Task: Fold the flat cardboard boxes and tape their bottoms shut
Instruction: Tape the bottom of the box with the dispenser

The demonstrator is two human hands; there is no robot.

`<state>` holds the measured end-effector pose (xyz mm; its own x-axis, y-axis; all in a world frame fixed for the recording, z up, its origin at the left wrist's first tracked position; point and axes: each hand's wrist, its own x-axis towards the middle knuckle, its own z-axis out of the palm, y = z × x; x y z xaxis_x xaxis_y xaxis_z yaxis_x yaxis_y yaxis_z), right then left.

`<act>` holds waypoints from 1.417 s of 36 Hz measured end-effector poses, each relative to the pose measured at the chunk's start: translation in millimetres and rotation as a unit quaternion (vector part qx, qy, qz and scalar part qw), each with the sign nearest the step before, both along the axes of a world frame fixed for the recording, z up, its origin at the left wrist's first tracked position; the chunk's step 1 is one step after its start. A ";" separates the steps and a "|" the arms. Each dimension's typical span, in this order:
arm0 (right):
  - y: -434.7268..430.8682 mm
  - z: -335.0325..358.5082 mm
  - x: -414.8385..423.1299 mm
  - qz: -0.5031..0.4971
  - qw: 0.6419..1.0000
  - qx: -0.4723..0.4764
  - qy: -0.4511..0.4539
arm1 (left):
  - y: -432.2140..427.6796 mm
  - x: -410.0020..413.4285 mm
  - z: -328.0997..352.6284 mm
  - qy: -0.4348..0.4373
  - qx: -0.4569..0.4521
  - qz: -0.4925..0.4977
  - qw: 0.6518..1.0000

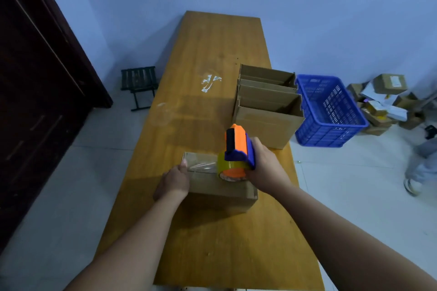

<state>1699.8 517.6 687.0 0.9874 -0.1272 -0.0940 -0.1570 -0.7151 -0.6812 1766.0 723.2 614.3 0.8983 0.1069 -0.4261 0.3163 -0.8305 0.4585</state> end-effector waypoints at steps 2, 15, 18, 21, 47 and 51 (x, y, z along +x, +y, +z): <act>-7.2 3.9 -2.3 0.002 0.999 -0.035 0.006 | 0.9 -0.4 0.0 0.006 -0.001 -0.002 1.000; -37.7 -3.6 -34.5 -0.086 0.996 0.030 -0.011 | -1.6 -3.8 3.8 -0.018 -0.012 -0.012 1.000; -38.6 -24.3 -40.3 -0.156 0.983 0.094 0.004 | -4.7 -3.8 5.9 -0.008 0.027 -0.006 1.000; -35.5 -34.5 -41.2 -0.180 0.975 0.130 0.012 | -5.6 -3.6 6.5 -0.003 0.043 -0.004 0.999; -67.5 -22.9 -48.3 -0.097 0.988 -0.117 0.000 | -1.4 -4.9 6.2 -0.013 0.040 -0.027 0.999; -73.3 -32.5 -54.2 -0.103 0.988 -0.111 0.027 | -2.3 -5.2 8.2 -0.015 0.047 -0.034 0.998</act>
